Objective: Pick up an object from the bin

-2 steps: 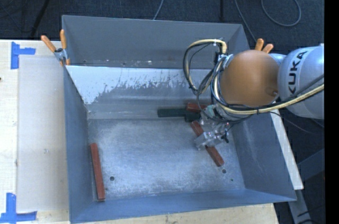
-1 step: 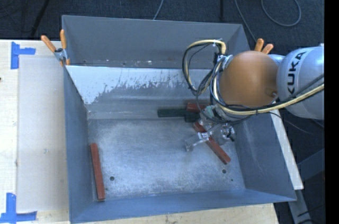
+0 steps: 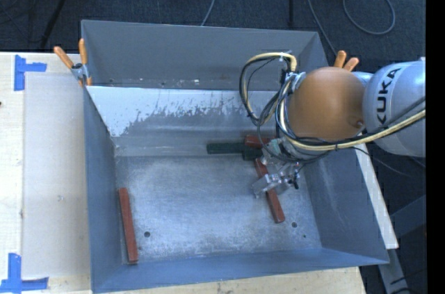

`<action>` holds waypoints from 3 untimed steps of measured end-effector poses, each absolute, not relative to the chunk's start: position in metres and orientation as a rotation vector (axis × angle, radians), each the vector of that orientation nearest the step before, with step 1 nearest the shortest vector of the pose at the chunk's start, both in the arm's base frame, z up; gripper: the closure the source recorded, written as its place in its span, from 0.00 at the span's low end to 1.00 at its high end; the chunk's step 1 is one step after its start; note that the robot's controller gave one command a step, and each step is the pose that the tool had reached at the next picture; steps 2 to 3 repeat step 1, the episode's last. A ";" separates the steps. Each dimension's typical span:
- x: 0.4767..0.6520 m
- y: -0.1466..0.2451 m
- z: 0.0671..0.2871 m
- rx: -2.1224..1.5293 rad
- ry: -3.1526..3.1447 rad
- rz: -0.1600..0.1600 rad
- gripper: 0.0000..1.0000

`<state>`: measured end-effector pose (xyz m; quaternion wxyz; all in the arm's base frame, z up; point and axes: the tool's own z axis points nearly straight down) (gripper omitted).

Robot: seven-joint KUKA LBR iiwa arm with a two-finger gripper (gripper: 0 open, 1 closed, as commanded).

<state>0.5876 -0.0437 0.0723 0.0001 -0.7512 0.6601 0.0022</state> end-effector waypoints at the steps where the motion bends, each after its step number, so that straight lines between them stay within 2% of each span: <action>1: 0.552 -0.028 0.238 -2.377 2.047 -0.006 1.00; 3: 0.552 -0.028 0.238 -2.377 2.047 -0.006 1.00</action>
Offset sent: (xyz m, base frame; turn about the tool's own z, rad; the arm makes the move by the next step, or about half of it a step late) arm -0.0368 0.0145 0.1625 -0.0287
